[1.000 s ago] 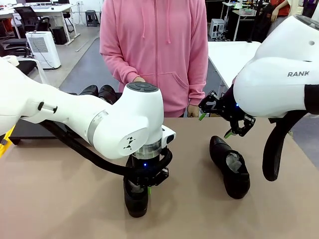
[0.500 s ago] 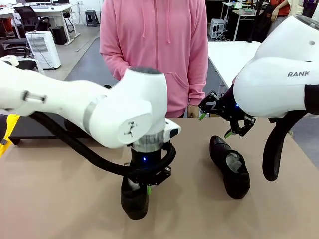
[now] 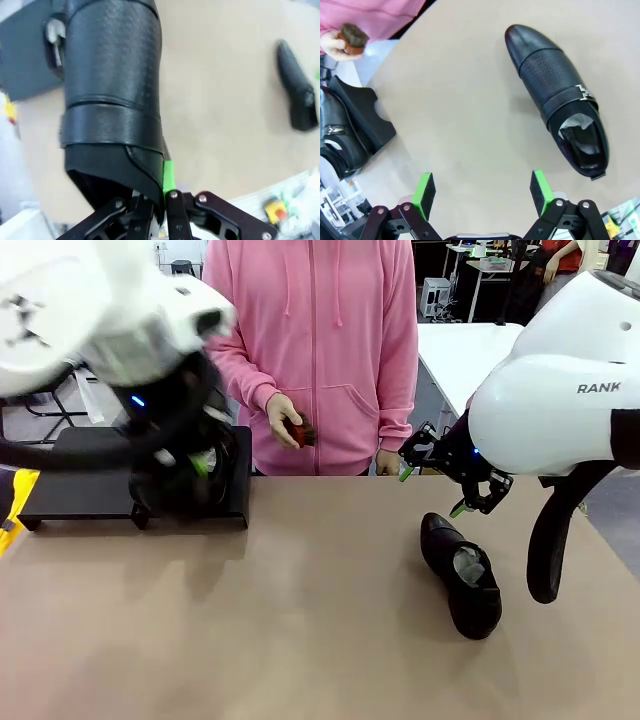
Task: Organize the shoes by placing them on the stand.
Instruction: Place the Shoe from the middle of the table onto the Shoes Stand.
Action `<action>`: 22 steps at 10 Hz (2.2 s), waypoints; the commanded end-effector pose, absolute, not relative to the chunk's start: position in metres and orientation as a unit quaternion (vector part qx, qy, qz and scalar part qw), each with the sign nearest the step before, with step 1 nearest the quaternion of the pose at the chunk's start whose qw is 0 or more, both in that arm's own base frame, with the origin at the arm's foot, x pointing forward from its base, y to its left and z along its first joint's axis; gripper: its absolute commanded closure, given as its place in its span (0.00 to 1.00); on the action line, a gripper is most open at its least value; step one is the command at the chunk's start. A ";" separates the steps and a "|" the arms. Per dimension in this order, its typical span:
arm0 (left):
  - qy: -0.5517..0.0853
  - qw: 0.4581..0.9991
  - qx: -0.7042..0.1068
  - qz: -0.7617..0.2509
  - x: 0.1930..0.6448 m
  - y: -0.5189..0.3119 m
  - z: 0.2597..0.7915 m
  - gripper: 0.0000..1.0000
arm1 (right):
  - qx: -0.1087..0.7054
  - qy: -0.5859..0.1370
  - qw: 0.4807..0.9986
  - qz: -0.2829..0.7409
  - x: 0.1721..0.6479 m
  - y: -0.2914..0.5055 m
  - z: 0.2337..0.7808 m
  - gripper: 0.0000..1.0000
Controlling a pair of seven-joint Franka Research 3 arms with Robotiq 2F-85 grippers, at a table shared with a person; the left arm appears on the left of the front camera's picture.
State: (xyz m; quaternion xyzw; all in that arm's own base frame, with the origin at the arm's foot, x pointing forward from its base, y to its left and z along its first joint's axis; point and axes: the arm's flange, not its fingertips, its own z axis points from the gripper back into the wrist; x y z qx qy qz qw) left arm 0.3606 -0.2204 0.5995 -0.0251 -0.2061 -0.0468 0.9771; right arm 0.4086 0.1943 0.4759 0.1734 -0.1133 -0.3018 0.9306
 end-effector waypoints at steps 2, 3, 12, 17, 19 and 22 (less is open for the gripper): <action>-0.259 0.966 0.002 -0.017 0.433 -0.158 0.588 1.00 | 0.179 -0.114 0.933 -0.292 0.412 0.194 0.477 0.00; -0.258 0.966 0.024 0.017 0.462 -0.131 0.581 1.00 | 0.179 -0.114 0.933 -0.292 0.412 0.194 0.477 0.00; -0.211 0.965 0.154 0.024 0.558 -0.007 0.491 1.00 | 0.179 -0.114 0.933 -0.292 0.412 0.194 0.477 0.00; -0.199 0.969 0.144 0.019 0.554 -0.004 0.482 1.00 | 0.179 -0.114 0.933 -0.292 0.412 0.194 0.477 0.00; -0.199 0.969 0.144 0.019 0.554 -0.004 0.482 1.00 | 0.179 -0.114 0.933 -0.292 0.412 0.194 0.477 0.00; -0.184 0.965 0.186 0.004 0.559 -0.007 0.467 1.00 | 0.179 -0.114 0.933 -0.292 0.412 0.194 0.477 0.00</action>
